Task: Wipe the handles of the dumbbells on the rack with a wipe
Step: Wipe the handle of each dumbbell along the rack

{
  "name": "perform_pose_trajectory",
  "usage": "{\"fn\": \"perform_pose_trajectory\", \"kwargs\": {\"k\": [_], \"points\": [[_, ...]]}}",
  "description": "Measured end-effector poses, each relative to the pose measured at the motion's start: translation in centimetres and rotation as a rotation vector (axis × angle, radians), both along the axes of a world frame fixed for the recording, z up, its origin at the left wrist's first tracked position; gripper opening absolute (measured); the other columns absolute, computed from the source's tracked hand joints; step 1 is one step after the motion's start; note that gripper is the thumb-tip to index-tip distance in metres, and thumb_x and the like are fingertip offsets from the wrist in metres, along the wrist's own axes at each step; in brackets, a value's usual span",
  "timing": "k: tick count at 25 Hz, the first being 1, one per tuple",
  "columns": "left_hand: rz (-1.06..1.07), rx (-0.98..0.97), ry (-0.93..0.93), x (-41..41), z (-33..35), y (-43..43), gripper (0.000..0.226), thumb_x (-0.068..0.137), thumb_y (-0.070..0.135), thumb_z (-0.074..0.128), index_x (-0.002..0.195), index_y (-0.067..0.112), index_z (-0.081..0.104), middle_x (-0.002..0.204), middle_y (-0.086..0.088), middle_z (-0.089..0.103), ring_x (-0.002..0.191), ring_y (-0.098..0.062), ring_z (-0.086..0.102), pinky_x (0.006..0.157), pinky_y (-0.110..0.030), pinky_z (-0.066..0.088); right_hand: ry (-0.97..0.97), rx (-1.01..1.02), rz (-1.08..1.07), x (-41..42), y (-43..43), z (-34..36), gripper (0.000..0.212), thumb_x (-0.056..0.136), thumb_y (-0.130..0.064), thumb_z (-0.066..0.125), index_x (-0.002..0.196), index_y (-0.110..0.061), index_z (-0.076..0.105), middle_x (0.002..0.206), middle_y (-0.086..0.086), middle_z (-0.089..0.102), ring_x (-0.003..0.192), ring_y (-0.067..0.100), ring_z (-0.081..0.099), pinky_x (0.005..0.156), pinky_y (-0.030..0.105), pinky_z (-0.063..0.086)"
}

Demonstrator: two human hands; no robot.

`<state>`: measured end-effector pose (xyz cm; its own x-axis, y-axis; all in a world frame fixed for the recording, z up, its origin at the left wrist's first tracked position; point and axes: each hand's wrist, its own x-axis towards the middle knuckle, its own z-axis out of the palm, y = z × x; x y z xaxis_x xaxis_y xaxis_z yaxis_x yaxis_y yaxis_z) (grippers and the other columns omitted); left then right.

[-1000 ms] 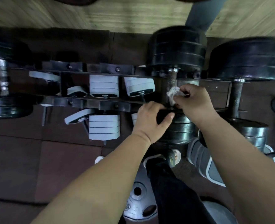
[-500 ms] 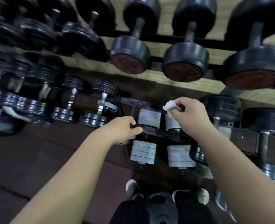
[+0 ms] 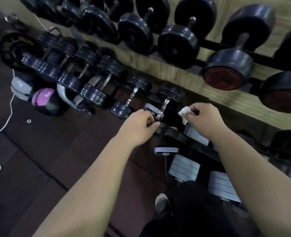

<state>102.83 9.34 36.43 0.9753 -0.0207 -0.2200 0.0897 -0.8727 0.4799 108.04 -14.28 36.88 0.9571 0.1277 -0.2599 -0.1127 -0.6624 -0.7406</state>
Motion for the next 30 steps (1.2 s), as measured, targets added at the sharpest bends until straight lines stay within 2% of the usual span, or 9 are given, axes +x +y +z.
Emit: {"fn": "perform_pose_trajectory", "kwargs": {"k": [5,8,11,17,20,22,24,28,30], "points": [[-0.068,-0.027,0.067,2.3,-3.9,2.3,0.026,0.096,0.051,0.065,0.099,0.026,0.066,0.099,0.007,0.058,0.088,-0.012,0.060,0.082,-0.031,0.051,0.048,-0.032,-0.010,3.2,3.1,-4.5,0.015,0.095,-0.018,0.061,0.085,-0.012,0.071,0.075,0.010,0.065,0.061,0.018,0.048,0.057,0.031,0.039],[-0.146,-0.031,0.130,5.1,-6.7,3.6,0.030,0.095,0.056,0.065,0.098,0.025,0.066,0.099,0.008,0.059,0.089,-0.011,0.061,0.085,-0.033,0.054,0.082,-0.021,-0.041,5.5,4.7,-7.0,0.012,0.094,-0.016,0.062,0.087,-0.010,0.070,0.072,0.005,0.059,0.063,0.020,0.048,0.060,0.034,0.040],[-0.227,-0.027,0.192,8.7,-9.7,4.4,0.031,0.094,0.056,0.065,0.098,0.025,0.066,0.100,0.009,0.059,0.092,-0.011,0.059,0.088,-0.037,0.055,0.091,-0.045,-0.071,7.6,6.0,-9.8,0.009,0.092,-0.014,0.065,0.090,-0.008,0.072,0.077,0.008,0.065,0.066,0.020,0.052,0.062,0.032,0.040],[-0.433,-0.061,0.282,14.2,-17.0,4.4,0.035,0.097,0.049,0.066,0.120,0.023,0.066,0.117,0.004,0.057,0.117,-0.017,0.050,0.100,-0.037,0.049,0.176,-0.080,-0.199,11.8,7.5,-15.7,0.010,0.094,-0.019,0.065,0.097,-0.013,0.073,0.087,0.005,0.072,0.076,0.022,0.064,0.063,0.029,0.044],[-0.472,-0.048,0.261,15.8,-21.3,4.4,0.033,0.096,0.050,0.066,0.122,0.028,0.067,0.125,0.006,0.055,0.124,-0.018,0.047,0.106,-0.038,0.045,0.204,-0.085,-0.278,13.2,8.0,-18.8,0.011,0.095,-0.023,0.065,0.094,-0.016,0.072,0.084,0.003,0.071,0.079,0.021,0.065,0.064,0.030,0.050],[-0.479,-0.026,0.227,16.0,-23.0,4.5,0.030,0.095,0.051,0.067,0.119,0.033,0.067,0.126,0.010,0.053,0.125,-0.018,0.047,0.109,-0.039,0.036,0.210,-0.078,-0.307,13.3,8.4,-20.6,0.012,0.096,-0.026,0.063,0.091,-0.017,0.071,0.084,-0.002,0.069,0.078,0.016,0.062,0.061,0.025,0.046],[-0.466,-0.072,0.142,15.7,-25.3,4.9,0.025,0.092,0.048,0.072,0.112,0.034,0.068,0.122,0.012,0.054,0.120,-0.018,0.051,0.104,-0.036,0.030,0.222,-0.068,-0.349,13.3,8.9,-23.3,0.011,0.097,-0.028,0.063,0.090,-0.021,0.069,0.085,-0.006,0.067,0.076,0.010,0.059,0.058,0.022,0.041],[-0.467,-0.212,-0.077,14.9,-29.0,6.1,0.026,0.085,0.039,0.080,0.106,0.028,0.070,0.116,0.005,0.061,0.110,-0.020,0.059,0.104,-0.039,0.034,0.087,-0.087,-0.419,13.3,10.2,-27.8,0.004,0.095,-0.021,0.066,0.098,-0.018,0.069,0.092,-0.003,0.067,0.079,0.009,0.059,0.059,0.004,0.038],[-0.457,-0.267,-0.123,14.8,-30.3,6.5,0.032,0.086,0.042,0.078,0.108,0.021,0.068,0.116,0.002,0.062,0.107,-0.021,0.059,0.105,-0.038,0.037,-0.009,-0.091,-0.471,13.7,10.8,-29.2,0.004,0.093,-0.018,0.068,0.097,-0.017,0.069,0.098,0.000,0.067,0.083,0.010,0.060,0.063,0.001,0.037]]}}
